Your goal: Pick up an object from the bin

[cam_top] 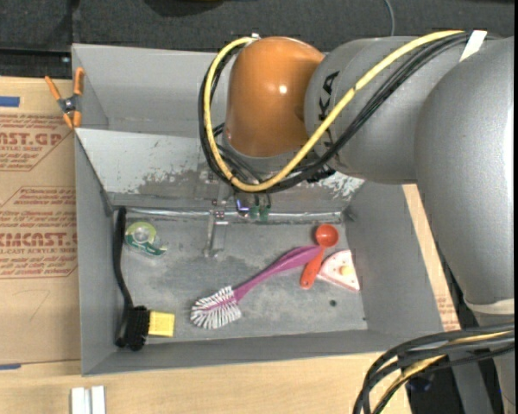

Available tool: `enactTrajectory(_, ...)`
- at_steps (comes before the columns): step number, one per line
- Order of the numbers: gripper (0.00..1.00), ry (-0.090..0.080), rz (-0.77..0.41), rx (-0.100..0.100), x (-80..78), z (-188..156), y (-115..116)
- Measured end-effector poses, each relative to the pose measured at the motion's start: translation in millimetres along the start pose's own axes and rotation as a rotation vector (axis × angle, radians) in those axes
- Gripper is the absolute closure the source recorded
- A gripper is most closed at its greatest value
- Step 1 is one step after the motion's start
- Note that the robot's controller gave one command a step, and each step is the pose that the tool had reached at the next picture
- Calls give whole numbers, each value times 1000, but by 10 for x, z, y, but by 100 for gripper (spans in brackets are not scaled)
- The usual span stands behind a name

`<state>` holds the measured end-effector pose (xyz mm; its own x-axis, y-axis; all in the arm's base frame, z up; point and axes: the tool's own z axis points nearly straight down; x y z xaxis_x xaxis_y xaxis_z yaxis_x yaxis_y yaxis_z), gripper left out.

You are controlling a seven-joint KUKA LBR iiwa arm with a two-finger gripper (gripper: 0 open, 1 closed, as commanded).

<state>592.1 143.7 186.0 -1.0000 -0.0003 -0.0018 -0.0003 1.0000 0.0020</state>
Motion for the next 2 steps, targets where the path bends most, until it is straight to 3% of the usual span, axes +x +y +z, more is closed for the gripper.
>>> enactTrajectory(1,0,0,0,0,0,0,0)
enactTrajectory(2,0,-2,-177,0,182,643,-826)
